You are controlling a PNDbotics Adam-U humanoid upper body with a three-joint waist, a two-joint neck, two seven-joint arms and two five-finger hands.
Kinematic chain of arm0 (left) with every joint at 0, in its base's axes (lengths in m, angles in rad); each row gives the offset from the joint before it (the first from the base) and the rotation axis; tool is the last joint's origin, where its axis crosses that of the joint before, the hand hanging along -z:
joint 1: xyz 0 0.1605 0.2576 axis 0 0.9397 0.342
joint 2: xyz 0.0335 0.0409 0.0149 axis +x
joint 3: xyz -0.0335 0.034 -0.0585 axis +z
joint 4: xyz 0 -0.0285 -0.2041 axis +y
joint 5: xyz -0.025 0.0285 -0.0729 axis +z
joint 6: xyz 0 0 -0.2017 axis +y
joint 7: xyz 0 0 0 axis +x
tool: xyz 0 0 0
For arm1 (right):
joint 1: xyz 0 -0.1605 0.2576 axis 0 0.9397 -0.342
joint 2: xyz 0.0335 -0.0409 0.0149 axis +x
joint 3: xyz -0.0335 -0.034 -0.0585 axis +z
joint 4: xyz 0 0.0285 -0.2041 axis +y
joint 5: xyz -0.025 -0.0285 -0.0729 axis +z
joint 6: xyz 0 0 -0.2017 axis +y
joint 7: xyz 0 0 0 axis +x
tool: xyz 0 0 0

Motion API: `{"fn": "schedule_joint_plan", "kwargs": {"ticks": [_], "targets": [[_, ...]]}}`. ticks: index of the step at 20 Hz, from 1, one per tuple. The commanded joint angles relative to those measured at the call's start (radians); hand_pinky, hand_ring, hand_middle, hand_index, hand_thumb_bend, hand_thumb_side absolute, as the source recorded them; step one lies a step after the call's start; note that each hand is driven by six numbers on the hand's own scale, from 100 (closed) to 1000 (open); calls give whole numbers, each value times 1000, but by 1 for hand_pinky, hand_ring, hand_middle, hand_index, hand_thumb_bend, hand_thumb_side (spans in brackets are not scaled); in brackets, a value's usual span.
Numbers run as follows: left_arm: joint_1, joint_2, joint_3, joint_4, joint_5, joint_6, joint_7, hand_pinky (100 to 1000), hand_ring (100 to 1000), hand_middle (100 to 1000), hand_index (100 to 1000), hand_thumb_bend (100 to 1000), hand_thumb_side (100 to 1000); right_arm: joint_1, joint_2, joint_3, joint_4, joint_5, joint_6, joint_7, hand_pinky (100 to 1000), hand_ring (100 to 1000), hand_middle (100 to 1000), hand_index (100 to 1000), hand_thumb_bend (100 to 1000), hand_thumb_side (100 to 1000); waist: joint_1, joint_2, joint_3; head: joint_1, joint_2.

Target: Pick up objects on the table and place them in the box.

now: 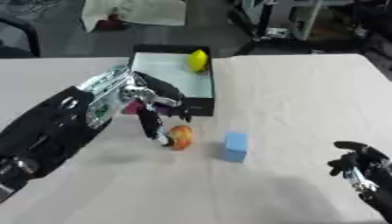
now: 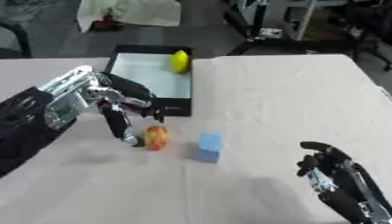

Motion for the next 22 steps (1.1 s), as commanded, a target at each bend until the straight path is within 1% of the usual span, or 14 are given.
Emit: {"fn": "schedule_joint_plan", "kwargs": {"ticks": [1, 6, 8, 9, 11, 13, 14, 15, 17, 20, 22], "targets": [[-3, -4, 14, 2, -33, -21, 8, 703, 647, 738, 846, 307, 325, -8, -17, -3, -14, -4, -2, 1, 688, 474, 307, 768, 100, 467, -2, -15, -3, -3, -2], [21, -14, 23, -8, -124, -36, 95, 648, 577, 672, 798, 311, 291, -10, -16, -2, -13, -5, -1, 3, 688, 474, 307, 768, 100, 470, -2, -13, -4, -2, -2], [27, -19, 26, -14, -163, -41, 134, 613, 534, 616, 760, 311, 265, -10, -16, -2, -13, -5, -1, 3, 688, 473, 307, 768, 100, 470, -3, -12, -4, -3, -2], [30, -21, 27, -17, -183, -43, 154, 614, 533, 611, 755, 319, 269, -10, -16, -2, -13, -5, -1, 3, 688, 473, 307, 768, 100, 470, -3, -12, -4, -3, -2], [36, -25, 26, -20, -222, -51, 193, 631, 550, 629, 771, 330, 278, -10, -16, -2, -14, -6, -1, 3, 688, 473, 307, 768, 100, 469, -4, -12, -5, -3, -2], [39, -24, 25, -18, -258, -61, 221, 670, 598, 688, 814, 357, 302, -10, -16, -3, -14, -6, -1, 3, 688, 473, 306, 768, 100, 470, -4, -12, -6, -3, -2], [37, -21, 25, -19, -277, -68, 225, 706, 646, 736, 846, 374, 321, -10, -16, -3, -14, -7, -1, 2, 688, 473, 306, 768, 100, 470, -4, -13, -5, -3, -2], [35, -19, 26, -20, -296, -75, 223, 732, 693, 766, 860, 382, 331, -10, -16, -3, -14, -7, 0, 2, 688, 473, 306, 768, 100, 471, -3, -13, -5, -2, -2], [32, -18, 27, -14, -316, -87, 209, 764, 744, 807, 880, 395, 352, -10, -16, -2, -13, -7, 0, 4, 688, 473, 306, 768, 100, 470, -3, -13, -4, -3, -2], [34, -25, 26, 10, -325, -104, 171, 789, 781, 836, 897, 401, 363, -11, -17, -2, -14, -7, -1, 4, 688, 473, 306, 768, 100, 469, -3, -14, -7, -4, -2], [38, -31, 26, 21, -330, -115, 156, 790, 783, 837, 896, 395, 355, -12, -17, -3, -14, -8, -1, 3, 688, 473, 306, 768, 100, 469, -3, -13, -8, -5, -2]]}}
